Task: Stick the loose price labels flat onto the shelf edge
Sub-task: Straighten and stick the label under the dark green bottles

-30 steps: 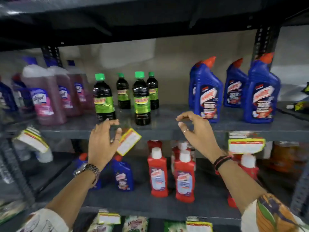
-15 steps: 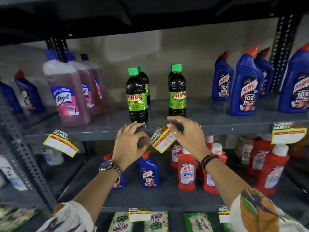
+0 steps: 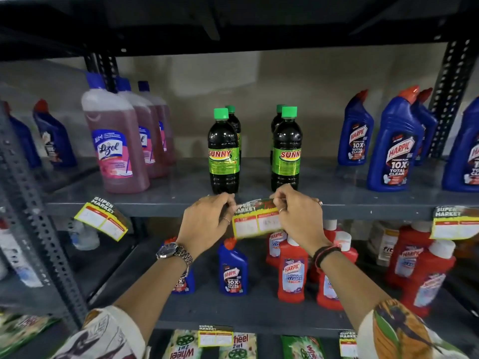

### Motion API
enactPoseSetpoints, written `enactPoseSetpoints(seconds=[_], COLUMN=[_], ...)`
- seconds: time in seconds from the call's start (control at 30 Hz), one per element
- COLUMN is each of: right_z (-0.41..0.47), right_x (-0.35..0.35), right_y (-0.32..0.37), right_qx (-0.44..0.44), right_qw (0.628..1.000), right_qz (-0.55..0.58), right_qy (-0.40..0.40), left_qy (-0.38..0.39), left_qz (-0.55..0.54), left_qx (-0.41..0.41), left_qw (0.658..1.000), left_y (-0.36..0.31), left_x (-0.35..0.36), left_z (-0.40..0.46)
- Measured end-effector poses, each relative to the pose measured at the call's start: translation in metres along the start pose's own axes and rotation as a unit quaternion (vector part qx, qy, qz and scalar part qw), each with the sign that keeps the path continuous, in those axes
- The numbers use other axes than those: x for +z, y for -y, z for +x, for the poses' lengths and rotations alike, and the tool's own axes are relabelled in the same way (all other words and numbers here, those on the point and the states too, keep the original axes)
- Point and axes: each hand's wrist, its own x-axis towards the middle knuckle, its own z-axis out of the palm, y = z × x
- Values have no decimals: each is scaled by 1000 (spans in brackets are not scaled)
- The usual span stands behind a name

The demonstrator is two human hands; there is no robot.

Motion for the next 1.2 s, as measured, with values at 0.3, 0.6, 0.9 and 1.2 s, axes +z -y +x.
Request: enactPoseSetpoints(seconds=[0.3, 0.6, 0.9, 1.2], right_z=[-8, -18, -9, -8], right_x=[-6, -6, -1, 5], right_y=[-13, -18, -13, -7], right_qx=[-36, -79, -18, -20], right_qw=[996, 992, 997, 999], right_qz=[52, -14, 66, 36], right_qy=[61, 102, 47, -4], left_qy=[19, 57, -26, -85], left_qz=[-50, -55, -111, -119], left_qx=[-33, -32, -118, -142], left_qw=[998, 996, 986, 979], left_y=[2, 2, -9, -12], left_x=[0, -1, 5, 12], left_z=[-4, -9, -1, 4])
